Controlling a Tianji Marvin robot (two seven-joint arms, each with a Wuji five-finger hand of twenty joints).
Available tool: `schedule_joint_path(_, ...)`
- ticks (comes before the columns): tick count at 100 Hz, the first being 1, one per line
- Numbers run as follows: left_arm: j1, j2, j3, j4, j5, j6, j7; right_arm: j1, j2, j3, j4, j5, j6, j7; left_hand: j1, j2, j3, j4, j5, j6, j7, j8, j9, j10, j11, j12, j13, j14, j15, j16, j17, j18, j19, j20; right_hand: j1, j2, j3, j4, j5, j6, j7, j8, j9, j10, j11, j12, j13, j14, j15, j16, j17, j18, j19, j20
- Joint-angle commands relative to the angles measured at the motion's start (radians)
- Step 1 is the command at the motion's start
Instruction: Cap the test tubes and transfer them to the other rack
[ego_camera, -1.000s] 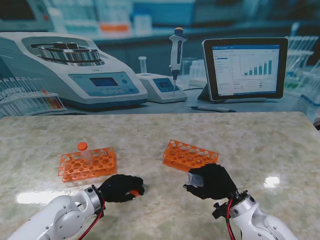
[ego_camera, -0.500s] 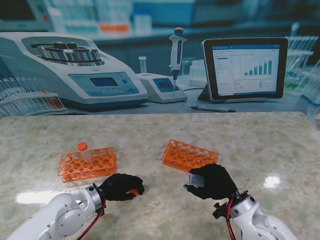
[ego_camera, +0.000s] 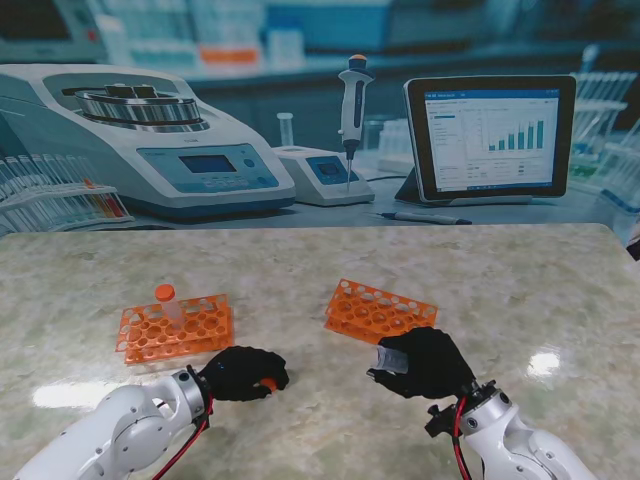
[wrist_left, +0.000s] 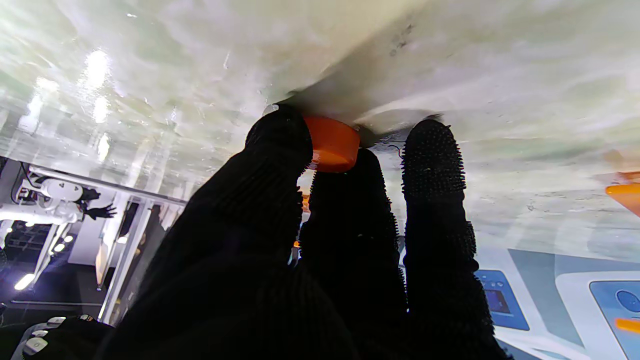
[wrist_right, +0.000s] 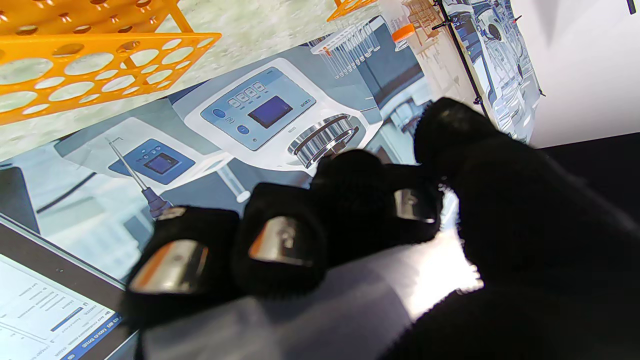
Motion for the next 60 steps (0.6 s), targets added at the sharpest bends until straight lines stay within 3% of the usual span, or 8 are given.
schedule_joint_path(1,0.032,0.012,0.009,0.068,0.019,0.012,-0.034,-0.006,-0.002,-0.003,0.001,0.004,-0.001,0.002,0.178,-0.084,0.184,0.075,0.067,0.051,0.076,0.023,0.0,0.017,0.006,-0.012,0.132,0.087,0.045,-0.035,-0.011,0.014,-0.141,-0.147,0.049,0.039,0.014,0.02,0.073,-0.023,0.078,0.044,0.055,0.03,0.008,0.023,0.022,-0.156,0.214,0.086,0.071,-0.095,0.328,0.053)
schedule_joint_path(60,0.027,0.01,-0.004,0.034,0.031,-0.02,-0.028,-0.006,-0.003,-0.004,0.0,0.012,-0.002,0.003,0.178,-0.088,0.188,0.069,0.114,0.057,0.095,0.0,0.008,0.024,0.008,-0.027,0.146,0.09,0.032,-0.018,-0.007,0.014,-0.145,-0.138,0.048,0.04,0.01,0.018,0.073,-0.025,0.076,0.046,0.056,0.03,0.006,0.023,0.022,-0.156,0.214,0.086,0.071,-0.095,0.327,0.053)
